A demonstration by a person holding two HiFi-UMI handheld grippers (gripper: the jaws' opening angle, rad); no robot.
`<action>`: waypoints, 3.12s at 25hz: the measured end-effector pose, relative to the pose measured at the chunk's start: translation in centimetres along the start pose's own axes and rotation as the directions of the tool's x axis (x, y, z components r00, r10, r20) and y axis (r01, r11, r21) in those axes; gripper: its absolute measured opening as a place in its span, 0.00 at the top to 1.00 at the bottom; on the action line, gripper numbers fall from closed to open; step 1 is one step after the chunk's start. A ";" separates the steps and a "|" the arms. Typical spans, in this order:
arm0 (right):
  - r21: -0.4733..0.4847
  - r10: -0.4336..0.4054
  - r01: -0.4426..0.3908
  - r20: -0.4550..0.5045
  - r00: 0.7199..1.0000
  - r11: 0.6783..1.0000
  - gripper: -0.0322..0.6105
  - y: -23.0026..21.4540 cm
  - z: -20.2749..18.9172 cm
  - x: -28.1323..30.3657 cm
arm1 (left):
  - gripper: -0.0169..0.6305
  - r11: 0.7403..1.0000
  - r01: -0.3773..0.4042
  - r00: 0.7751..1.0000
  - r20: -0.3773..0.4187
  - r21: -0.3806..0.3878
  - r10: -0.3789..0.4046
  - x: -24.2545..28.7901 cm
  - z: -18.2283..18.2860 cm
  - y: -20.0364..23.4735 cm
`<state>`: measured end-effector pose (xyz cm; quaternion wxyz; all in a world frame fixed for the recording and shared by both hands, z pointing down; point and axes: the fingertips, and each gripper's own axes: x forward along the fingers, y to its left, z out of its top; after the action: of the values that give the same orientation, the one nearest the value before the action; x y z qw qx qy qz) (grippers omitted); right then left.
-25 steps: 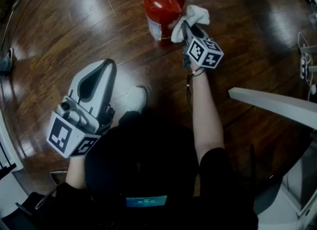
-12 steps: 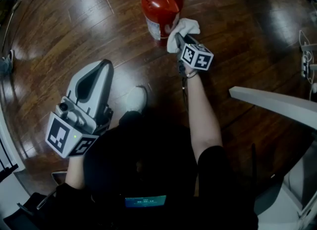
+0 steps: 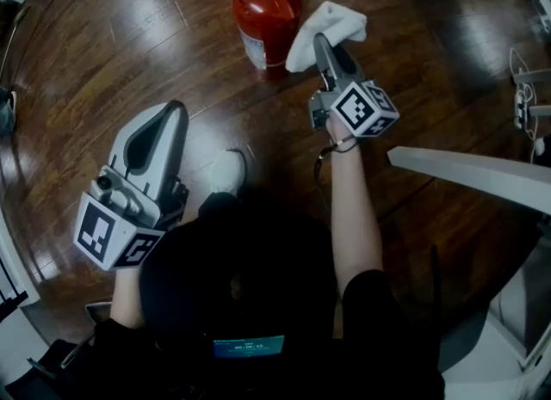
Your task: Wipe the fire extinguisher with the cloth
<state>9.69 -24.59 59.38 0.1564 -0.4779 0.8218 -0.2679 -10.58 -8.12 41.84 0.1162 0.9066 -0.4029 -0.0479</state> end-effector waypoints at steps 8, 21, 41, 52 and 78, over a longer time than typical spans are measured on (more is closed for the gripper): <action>-0.093 0.150 -0.139 0.128 0.980 0.986 0.76 7.9 7.5 -0.9 | 0.97 1.000 0.004 1.000 0.007 -0.006 -0.004 0.0 0.0 -0.2; -0.218 0.075 -0.055 0.086 0.993 0.974 0.76 7.1 4.4 1.4 | 0.97 1.000 0.006 1.000 0.011 -0.005 -0.006 0.1 0.0 -0.1; -0.139 -0.176 0.144 -0.250 0.952 0.980 0.76 -4.3 -12.3 2.5 | 0.97 1.000 -0.008 1.000 0.008 -0.028 0.008 -0.2 0.2 0.4; -0.161 -0.231 0.182 -0.367 0.901 0.970 0.76 -7.0 -16.8 2.4 | 0.97 1.000 -0.018 1.000 0.020 -0.012 0.018 -0.5 0.2 1.1; -0.250 -0.025 0.000 -0.095 0.995 0.968 0.76 3.7 -2.6 0.7 | 0.97 0.997 -0.010 0.998 0.066 -0.071 0.015 1.5 0.2 4.2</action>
<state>5.42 -22.91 59.25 0.0532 -0.4854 0.8525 -0.1866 -12.56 -11.98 42.74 0.1348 0.8973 -0.4102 -0.0915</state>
